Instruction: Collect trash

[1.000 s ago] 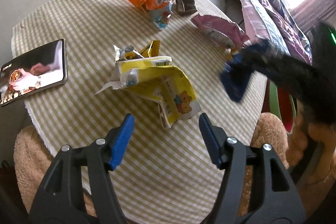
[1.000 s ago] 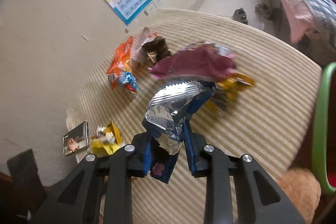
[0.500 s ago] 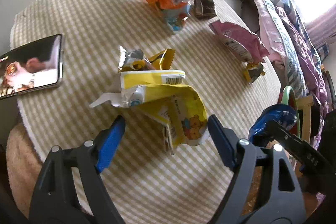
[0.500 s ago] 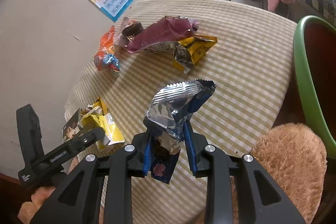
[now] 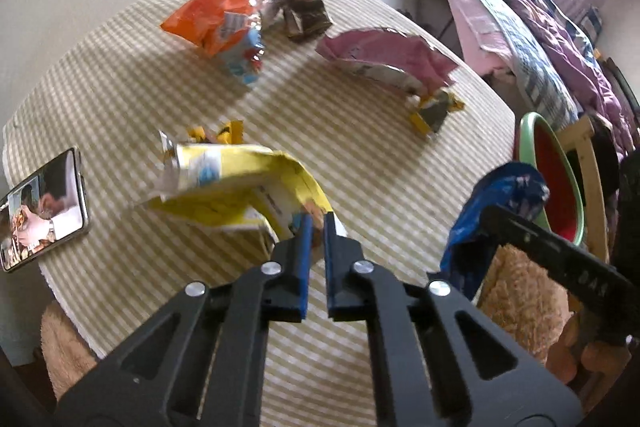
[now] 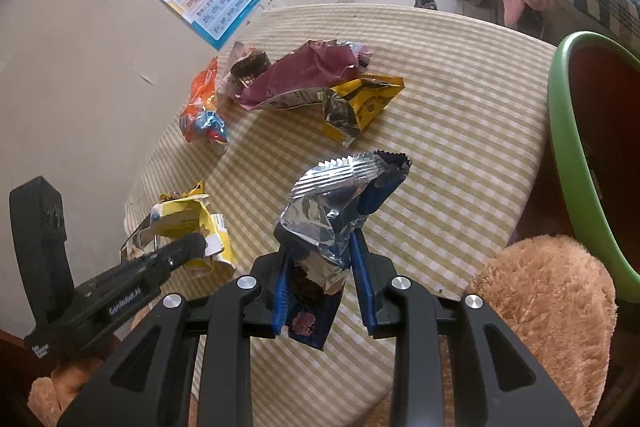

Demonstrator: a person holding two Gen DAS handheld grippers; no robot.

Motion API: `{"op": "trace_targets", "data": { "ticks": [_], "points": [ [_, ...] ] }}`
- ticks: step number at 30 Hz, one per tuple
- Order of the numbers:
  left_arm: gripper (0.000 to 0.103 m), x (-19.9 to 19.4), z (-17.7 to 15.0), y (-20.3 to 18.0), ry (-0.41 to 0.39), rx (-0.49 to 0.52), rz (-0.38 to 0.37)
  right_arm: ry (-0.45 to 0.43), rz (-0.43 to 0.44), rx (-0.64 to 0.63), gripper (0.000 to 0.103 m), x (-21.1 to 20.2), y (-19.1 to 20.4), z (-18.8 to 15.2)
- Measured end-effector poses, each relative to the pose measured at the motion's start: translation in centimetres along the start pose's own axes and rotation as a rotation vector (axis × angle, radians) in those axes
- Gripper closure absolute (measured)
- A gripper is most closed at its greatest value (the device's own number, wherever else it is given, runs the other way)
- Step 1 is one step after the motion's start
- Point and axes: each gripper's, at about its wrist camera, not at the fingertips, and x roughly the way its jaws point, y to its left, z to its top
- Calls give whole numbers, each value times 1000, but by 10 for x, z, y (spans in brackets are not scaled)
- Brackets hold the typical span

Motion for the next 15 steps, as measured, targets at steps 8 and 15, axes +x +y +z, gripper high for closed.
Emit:
{"op": "trace_targets", "data": {
  "ticks": [8,15],
  "points": [
    [100,-9,-1,-4,-8,-8,-22,-10,8,26,74,-3,-5,0],
    [99,-15,2,-18,-30,33,-15,-22,9,33,74,-7,-8,1]
  ]
}}
